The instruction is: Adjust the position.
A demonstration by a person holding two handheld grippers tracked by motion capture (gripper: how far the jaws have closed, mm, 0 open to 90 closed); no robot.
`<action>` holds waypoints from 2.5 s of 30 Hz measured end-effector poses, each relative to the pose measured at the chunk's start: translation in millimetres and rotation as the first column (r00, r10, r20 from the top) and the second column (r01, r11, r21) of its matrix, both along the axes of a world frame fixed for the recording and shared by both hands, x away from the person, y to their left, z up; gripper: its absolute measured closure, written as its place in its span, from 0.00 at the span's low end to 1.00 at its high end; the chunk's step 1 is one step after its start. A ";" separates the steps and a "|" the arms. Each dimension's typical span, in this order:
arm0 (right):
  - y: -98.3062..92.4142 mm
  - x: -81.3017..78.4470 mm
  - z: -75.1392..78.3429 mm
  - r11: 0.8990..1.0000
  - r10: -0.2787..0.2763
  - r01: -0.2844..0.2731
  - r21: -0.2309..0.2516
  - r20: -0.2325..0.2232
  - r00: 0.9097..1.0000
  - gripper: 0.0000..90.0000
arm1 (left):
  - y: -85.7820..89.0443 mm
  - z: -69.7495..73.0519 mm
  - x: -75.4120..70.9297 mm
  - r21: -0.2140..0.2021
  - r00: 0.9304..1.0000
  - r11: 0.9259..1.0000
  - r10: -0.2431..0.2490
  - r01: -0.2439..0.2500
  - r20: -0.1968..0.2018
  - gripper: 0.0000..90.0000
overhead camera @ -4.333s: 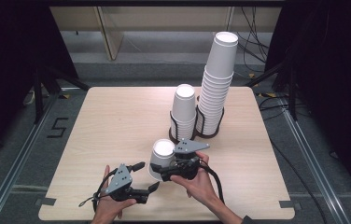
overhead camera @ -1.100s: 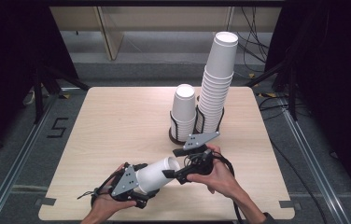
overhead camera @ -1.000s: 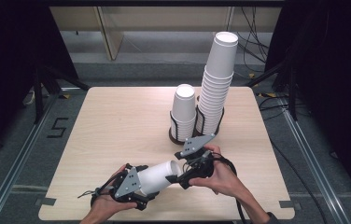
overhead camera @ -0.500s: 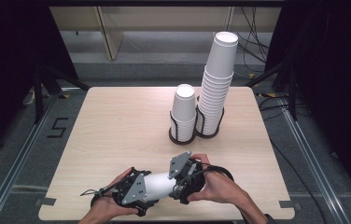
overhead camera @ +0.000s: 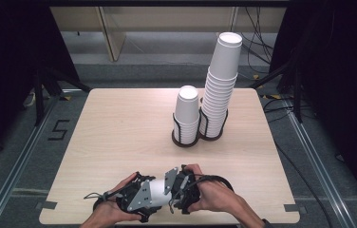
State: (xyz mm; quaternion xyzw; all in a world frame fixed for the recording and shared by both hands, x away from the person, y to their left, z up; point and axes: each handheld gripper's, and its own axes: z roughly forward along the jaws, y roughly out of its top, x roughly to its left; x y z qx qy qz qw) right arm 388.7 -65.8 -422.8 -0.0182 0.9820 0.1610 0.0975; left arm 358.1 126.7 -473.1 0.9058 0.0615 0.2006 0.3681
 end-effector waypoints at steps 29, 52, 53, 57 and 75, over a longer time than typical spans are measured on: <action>-20.7 17.6 -0.6 0.978 0.079 -0.049 0.204 -0.140 0.987 0.28 | 11.7 -4.2 5.2 -0.306 0.996 0.952 -0.055 0.030 -0.071 0.06; -8.5 5.3 3.9 0.991 0.087 -0.086 0.103 -0.001 0.996 0.22 | 6.6 7.5 0.7 -0.231 0.998 0.973 -0.034 0.019 -0.059 0.13; -8.5 5.3 3.9 0.991 0.087 -0.086 0.103 -0.001 0.996 0.22 | 6.6 7.5 0.7 -0.231 0.998 0.973 -0.034 0.019 -0.059 0.13; -3.3 4.3 0.2 0.990 0.122 -0.123 0.070 0.031 0.992 0.25 | 5.3 6.4 0.9 -0.221 0.997 0.975 -0.029 0.013 -0.068 0.12; -40.7 31.8 4.4 0.913 0.121 -0.055 0.404 -0.140 0.983 0.26 | 19.7 3.9 10.3 -0.572 0.980 0.812 -0.002 -0.116 -0.201 0.06</action>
